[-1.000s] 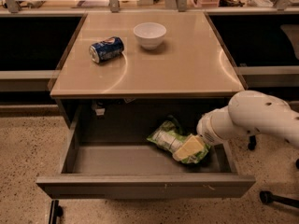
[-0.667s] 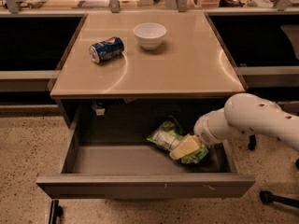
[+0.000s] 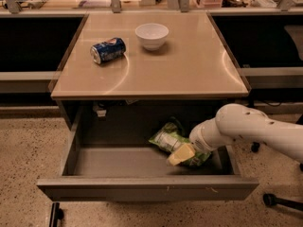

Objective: Pick green rice chip bag from top drawer and place on counter

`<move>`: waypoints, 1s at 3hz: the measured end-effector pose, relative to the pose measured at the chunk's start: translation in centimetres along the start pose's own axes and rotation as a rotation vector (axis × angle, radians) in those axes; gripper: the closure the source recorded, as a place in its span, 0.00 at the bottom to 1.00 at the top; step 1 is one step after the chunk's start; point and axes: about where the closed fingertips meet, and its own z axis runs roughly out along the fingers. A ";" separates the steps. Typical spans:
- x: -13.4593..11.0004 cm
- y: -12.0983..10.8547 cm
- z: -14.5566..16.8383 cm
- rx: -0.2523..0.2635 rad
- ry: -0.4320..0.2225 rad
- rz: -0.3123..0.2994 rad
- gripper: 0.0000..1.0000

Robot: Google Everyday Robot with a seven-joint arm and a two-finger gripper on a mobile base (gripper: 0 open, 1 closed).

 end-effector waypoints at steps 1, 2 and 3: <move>2.5 0.6 2.4 -0.002 0.078 0.011 0.19; 2.4 0.7 2.2 -0.002 0.085 0.011 0.42; 2.4 0.7 2.2 -0.002 0.085 0.011 0.65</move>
Offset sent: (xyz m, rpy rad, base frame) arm -0.0104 -0.0009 -0.0291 -0.0479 0.0507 -0.0035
